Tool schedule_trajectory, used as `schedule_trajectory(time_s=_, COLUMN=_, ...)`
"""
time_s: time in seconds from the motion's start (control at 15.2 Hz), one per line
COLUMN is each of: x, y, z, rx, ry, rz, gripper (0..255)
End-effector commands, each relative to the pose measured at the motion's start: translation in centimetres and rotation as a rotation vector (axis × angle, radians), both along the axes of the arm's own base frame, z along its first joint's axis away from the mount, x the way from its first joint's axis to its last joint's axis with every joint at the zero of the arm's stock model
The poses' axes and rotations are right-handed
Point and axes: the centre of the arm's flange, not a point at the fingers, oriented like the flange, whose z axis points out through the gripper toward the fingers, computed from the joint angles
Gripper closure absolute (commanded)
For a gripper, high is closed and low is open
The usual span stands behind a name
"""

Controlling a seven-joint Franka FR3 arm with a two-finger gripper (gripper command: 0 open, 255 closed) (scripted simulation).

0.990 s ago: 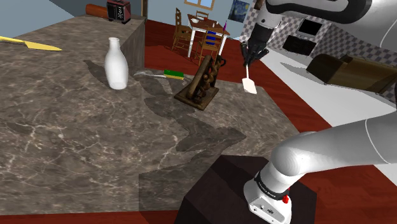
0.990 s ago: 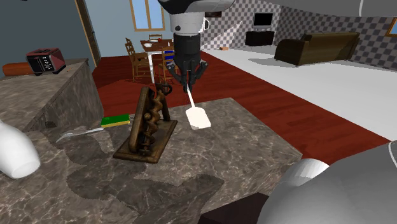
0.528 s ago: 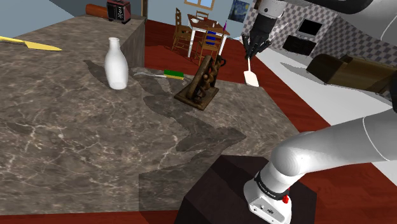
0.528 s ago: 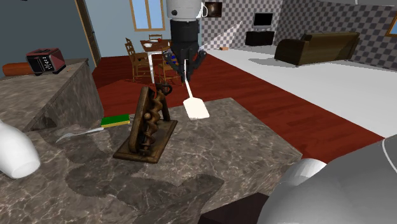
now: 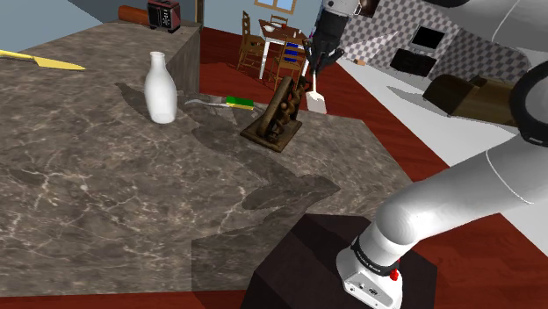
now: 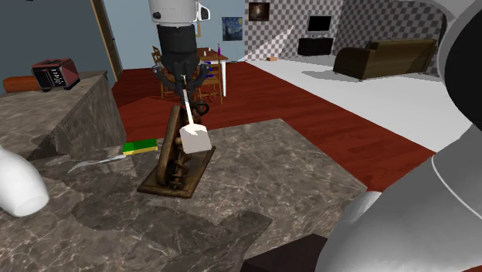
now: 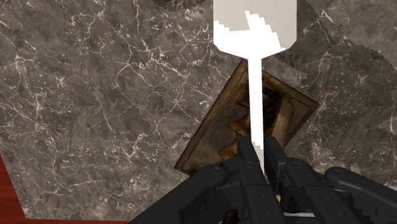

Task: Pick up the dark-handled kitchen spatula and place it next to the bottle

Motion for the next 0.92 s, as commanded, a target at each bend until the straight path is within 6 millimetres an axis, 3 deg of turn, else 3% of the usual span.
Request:
schedule_trajectory(time_s=0.0, x=1.8, y=1.6, z=0.2, rx=0.001, ry=-0.001, rz=-0.001, gripper=255)
schedule_trajectory(time_s=0.86, x=14.8, y=12.8, z=0.2, rx=0.001, ry=-0.001, rz=-0.001, gripper=255)
